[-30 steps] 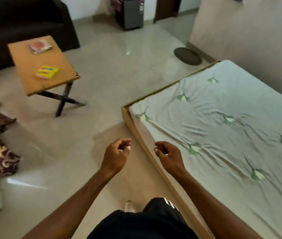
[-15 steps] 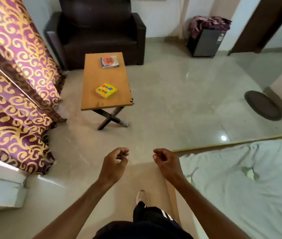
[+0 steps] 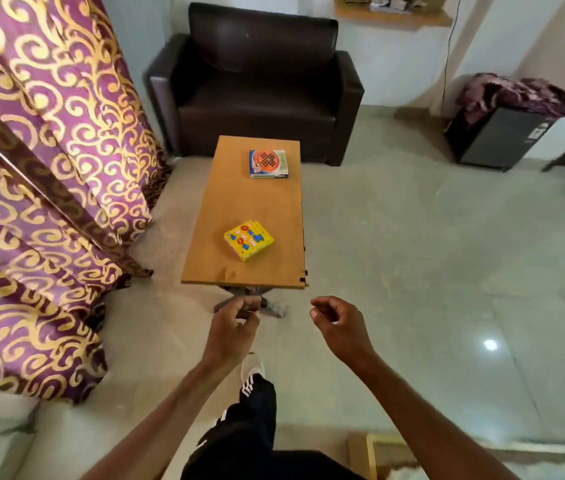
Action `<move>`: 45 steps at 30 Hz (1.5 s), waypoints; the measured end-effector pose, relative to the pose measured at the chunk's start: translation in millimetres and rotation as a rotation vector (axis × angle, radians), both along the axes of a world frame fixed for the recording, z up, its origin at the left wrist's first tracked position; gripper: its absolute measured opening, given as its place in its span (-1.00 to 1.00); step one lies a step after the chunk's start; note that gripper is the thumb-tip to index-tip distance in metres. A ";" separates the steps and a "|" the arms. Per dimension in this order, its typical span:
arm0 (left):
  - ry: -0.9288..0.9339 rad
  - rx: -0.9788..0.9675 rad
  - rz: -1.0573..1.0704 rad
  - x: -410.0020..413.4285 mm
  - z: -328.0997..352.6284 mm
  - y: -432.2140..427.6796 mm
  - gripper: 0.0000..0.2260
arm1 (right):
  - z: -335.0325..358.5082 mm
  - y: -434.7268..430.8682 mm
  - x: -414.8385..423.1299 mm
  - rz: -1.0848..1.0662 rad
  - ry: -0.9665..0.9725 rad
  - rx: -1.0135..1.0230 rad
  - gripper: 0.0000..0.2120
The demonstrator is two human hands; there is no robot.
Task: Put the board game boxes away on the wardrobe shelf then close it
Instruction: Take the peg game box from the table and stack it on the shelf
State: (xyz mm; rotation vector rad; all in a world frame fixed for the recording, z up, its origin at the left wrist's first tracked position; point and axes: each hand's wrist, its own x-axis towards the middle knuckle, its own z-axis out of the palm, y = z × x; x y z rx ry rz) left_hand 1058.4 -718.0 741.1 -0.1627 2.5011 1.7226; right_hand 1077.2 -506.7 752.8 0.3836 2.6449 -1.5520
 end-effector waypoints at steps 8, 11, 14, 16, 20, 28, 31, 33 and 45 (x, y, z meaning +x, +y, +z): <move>-0.021 0.003 -0.019 -237.4 -4.4 6.8 -0.79 | 0.7 16.0 -212.5 -0.027 -0.063 0.033 -0.84; -0.012 -0.027 -0.012 -317.1 -5.1 12.0 -0.77 | -3.6 21.8 -292.7 -0.002 -0.069 0.041 -0.84; -0.023 -0.046 0.013 -384.1 -16.0 18.9 -0.76 | -17.6 29.3 -370.4 0.045 -0.092 0.041 -0.83; -0.038 -0.074 0.052 -433.9 -37.0 27.3 -0.77 | -35.2 34.9 -431.8 0.077 -0.120 0.046 -0.83; -0.070 -0.134 0.106 -536.3 -80.3 49.0 -0.77 | -78.0 49.9 -557.9 0.182 -0.180 0.057 -0.82; -0.427 -0.378 0.127 -727.4 -193.7 86.6 -0.63 | -204.3 79.1 -786.7 0.506 -0.426 0.262 -0.51; -0.494 -0.474 0.051 -788.8 -231.1 91.9 -0.44 | -255.6 82.0 -842.4 0.631 -0.438 0.382 -0.41; -0.565 -0.550 -0.009 -825.9 -261.1 94.4 -0.30 | -290.3 82.0 -871.6 0.705 -0.467 0.445 -0.35; -0.804 -0.431 -0.189 -837.3 -299.3 124.5 -0.45 | -329.1 107.0 -942.4 0.839 -0.484 0.563 -0.25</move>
